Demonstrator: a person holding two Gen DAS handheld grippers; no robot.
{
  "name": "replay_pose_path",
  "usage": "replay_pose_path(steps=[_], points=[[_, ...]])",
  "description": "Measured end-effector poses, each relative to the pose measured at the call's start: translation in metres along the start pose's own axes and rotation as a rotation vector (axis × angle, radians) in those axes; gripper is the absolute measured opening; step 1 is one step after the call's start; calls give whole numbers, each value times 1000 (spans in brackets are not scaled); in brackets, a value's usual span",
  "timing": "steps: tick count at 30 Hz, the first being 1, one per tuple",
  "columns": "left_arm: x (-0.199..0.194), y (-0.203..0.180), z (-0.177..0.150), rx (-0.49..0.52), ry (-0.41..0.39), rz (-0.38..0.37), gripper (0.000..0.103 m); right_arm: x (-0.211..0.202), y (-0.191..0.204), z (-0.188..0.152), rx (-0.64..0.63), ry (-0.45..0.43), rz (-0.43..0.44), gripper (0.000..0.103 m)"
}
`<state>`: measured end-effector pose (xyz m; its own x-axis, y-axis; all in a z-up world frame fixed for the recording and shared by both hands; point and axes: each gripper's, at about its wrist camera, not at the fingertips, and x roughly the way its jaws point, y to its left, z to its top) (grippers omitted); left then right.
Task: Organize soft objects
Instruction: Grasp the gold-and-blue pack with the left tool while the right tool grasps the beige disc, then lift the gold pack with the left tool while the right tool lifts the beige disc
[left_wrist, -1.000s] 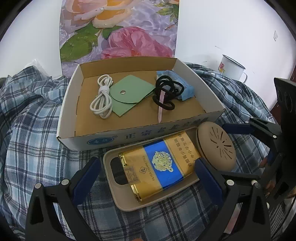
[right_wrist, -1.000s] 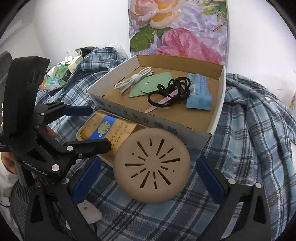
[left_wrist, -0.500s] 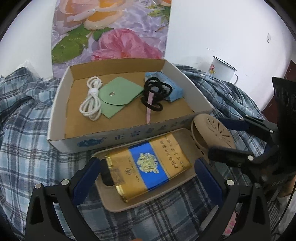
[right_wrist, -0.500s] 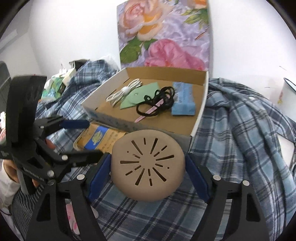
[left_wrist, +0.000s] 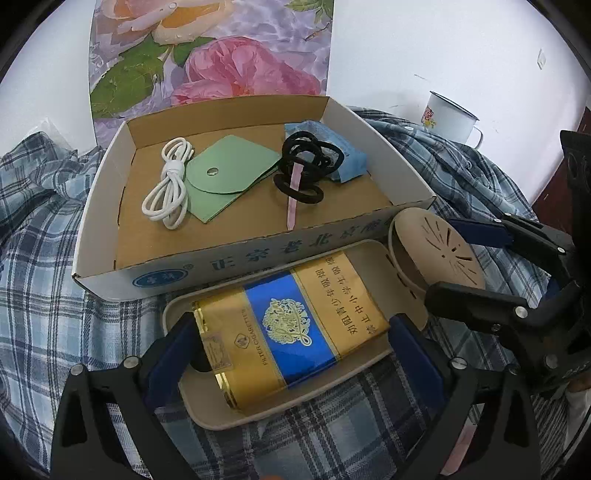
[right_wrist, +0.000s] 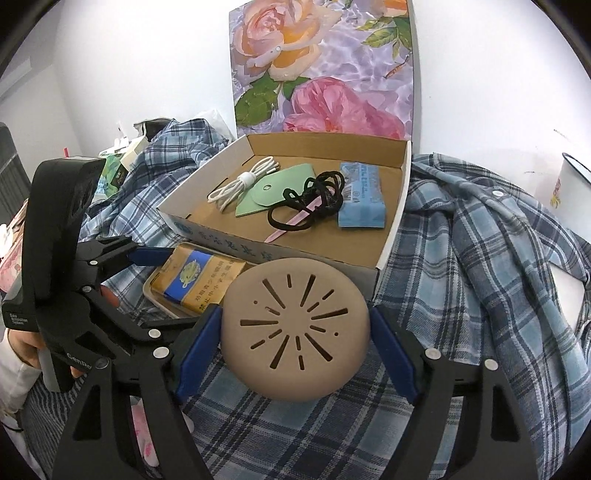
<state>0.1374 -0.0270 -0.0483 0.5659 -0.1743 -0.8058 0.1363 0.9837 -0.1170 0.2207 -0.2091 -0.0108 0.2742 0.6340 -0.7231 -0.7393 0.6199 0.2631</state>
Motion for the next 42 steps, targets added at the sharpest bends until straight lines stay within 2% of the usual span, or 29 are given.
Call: replay_pose_path(steps=[6,20,27,31,35,42], points=[[-6,2,-2,-2,-22,-34,97,-2,-1,-1,-1,-13,-3,79],[-25,-5,-2,18,-104,-21,97,-23,9,3,-37,-118,-29,77],[-34,-5,0,16,-136,-19,97,-38,13,5,-54,-200,-45,76],[-39,-6,2,26,-164,9,97,-43,14,6,-59,-234,-61,76],[-51,-6,6,5,-187,-3,97,-54,16,9,-52,-279,-56,75],[-93,-5,20,-23,-291,8,97,-93,24,20,-64,-413,-58,74]])
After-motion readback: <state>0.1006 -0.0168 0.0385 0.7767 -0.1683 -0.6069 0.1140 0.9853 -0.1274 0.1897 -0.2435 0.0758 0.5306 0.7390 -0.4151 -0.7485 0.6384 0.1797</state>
